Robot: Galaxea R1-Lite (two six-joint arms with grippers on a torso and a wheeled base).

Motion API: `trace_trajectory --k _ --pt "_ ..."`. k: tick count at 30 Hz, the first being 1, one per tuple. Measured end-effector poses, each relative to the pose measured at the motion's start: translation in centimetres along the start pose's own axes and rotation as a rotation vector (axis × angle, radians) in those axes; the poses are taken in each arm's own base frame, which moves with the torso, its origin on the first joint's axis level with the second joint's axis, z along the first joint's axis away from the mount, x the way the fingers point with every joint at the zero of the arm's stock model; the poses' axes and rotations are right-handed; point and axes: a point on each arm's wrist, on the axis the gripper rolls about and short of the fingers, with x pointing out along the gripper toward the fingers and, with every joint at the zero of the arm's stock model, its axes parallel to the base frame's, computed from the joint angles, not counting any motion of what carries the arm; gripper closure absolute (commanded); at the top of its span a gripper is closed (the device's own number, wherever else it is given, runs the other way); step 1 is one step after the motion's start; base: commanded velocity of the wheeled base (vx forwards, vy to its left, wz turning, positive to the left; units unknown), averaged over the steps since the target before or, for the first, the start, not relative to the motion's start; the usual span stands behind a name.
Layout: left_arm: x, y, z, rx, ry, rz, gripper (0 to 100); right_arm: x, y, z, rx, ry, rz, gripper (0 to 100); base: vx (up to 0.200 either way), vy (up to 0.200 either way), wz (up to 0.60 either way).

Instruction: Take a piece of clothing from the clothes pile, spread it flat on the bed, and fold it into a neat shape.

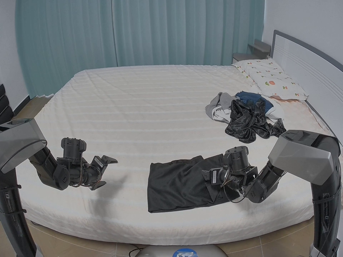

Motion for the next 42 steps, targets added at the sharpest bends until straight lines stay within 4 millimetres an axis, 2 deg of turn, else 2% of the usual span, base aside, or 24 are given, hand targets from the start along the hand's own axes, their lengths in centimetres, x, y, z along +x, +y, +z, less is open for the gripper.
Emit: trace_trajectory --k 5,13,14,22,30,33,42 --pt "0.0 0.0 0.0 0.001 0.001 0.000 0 -0.5 -0.9 -0.9 -0.031 0.038 -0.034 0 0.000 0.000 0.00" --pt "0.0 0.0 0.0 0.001 0.001 0.001 0 -1.8 -3.4 -1.9 -0.017 0.087 -0.077 0 0.000 0.000 0.00" --pt "0.0 0.0 0.0 0.000 0.001 0.001 0 -2.4 -4.4 -2.0 -0.001 0.083 -0.081 0 0.000 0.000 0.00" --pt "0.1 0.0 0.0 -0.001 0.001 0.000 0 -4.3 -7.0 -1.5 0.065 -0.011 0.006 0 0.000 0.000 0.00" --pt "0.1 0.0 0.0 -0.001 0.001 -0.001 0 -5.8 -9.2 -3.2 0.095 0.044 0.071 0 0.000 0.000 0.00" --pt "0.1 0.0 0.0 0.000 0.001 -0.001 0 -6.1 -9.4 -3.0 0.103 0.025 0.070 0 0.000 0.000 0.00" --pt "0.2 0.0 0.0 -0.001 0.003 0.000 0 -5.7 -6.9 -2.1 0.075 -0.020 0.111 0 0.000 0.000 0.00"
